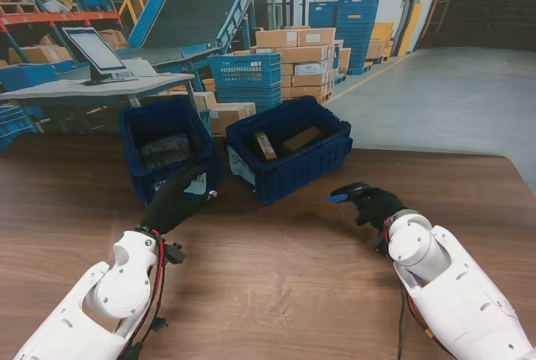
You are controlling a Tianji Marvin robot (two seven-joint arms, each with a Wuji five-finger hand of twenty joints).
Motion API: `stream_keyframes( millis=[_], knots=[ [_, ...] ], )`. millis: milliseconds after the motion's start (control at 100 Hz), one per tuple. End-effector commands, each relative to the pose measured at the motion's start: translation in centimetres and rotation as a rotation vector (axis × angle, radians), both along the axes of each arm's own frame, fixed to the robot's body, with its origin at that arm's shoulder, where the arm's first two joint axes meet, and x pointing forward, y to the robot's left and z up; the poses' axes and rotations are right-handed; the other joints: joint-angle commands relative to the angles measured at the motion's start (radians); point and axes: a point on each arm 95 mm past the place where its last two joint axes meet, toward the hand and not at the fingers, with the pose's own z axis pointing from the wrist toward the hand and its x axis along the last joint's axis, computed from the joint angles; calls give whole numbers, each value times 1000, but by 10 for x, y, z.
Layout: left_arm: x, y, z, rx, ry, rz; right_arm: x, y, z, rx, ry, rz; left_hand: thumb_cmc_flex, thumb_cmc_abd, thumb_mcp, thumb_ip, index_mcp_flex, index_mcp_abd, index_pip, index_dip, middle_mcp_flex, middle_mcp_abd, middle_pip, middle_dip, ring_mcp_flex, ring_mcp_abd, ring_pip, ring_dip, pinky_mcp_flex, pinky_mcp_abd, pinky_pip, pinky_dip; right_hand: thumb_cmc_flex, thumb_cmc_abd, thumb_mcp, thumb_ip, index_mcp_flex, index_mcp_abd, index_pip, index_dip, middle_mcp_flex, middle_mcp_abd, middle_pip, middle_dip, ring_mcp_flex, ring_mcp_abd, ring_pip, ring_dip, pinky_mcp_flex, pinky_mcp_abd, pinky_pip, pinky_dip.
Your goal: Scan and sort packages by packaging type
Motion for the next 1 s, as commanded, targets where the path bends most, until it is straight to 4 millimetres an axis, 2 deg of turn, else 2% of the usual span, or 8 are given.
stream_keyframes(
  millis=[0, 380, 470, 600, 780, 990],
  knots=[
    [-1, -4, -3, -5, 16, -22, 3, 3, 0, 0, 8, 23, 10, 41, -27, 21, 7, -33, 5, 14, -2, -8, -24, 2, 1, 1, -30, -14, -6, -23, -33, -6, 37, 36, 19, -26, 43, -78, 70, 11, -12, -3, 1, -8, 5, -17, 20, 8, -11, 4, -6, -10],
    [-1, -6, -8, -28, 21, -40, 10, 0, -8, -90, 12, 73, 14, 42, -30, 21, 6, -33, 5, 14, -6, -7, -27, 1, -4, -1, -33, -15, -7, -24, -44, -5, 10, 87, -31, -26, -43, -59, 3, -102, -107, 48, -64, -54, -96, 29, -46, -2, -98, 14, -44, -21],
    [-1, -8, -9, -35, 20, -46, 10, 0, -10, -99, 27, 91, 15, 43, -30, 21, 6, -33, 5, 14, -7, -6, -28, 1, -4, -2, -33, -14, -7, -26, -47, -5, -4, 102, -49, -25, -64, -53, -35, -157, -146, 68, -90, -63, -138, 44, -79, -6, -128, 12, -56, -21],
    [-1, -9, -11, -39, 18, -58, 9, 1, -13, -108, 39, 104, 17, 43, -30, 21, 7, -32, 5, 14, -8, -4, -29, 1, -6, -2, -34, -14, -7, -27, -50, -4, -25, 159, -105, -17, -93, -42, -73, -278, -190, 95, -119, -73, -183, 57, -100, 5, -164, 3, -54, -1],
    [-1, -10, -12, -43, 16, -66, 9, 1, -18, -117, 57, 113, 19, 43, -31, 21, 8, -32, 5, 15, -11, -6, -30, 1, -8, -3, -35, -14, -7, -29, -55, -2, -47, 191, -148, -14, -108, -19, -128, -421, -271, 120, -160, -97, -270, 90, -155, -7, -221, -3, -66, 9],
    [-1, -9, -14, -56, 25, -68, 10, 3, -20, -132, 78, 118, 21, 44, -32, 21, 7, -32, 6, 16, -14, -3, -33, 0, -12, -2, -37, -15, -9, -29, -62, -1, -97, 235, -197, 1, -141, 35, -176, -564, -397, 144, -204, -167, -397, 130, -248, -49, -291, -20, -80, 16]
  ],
)
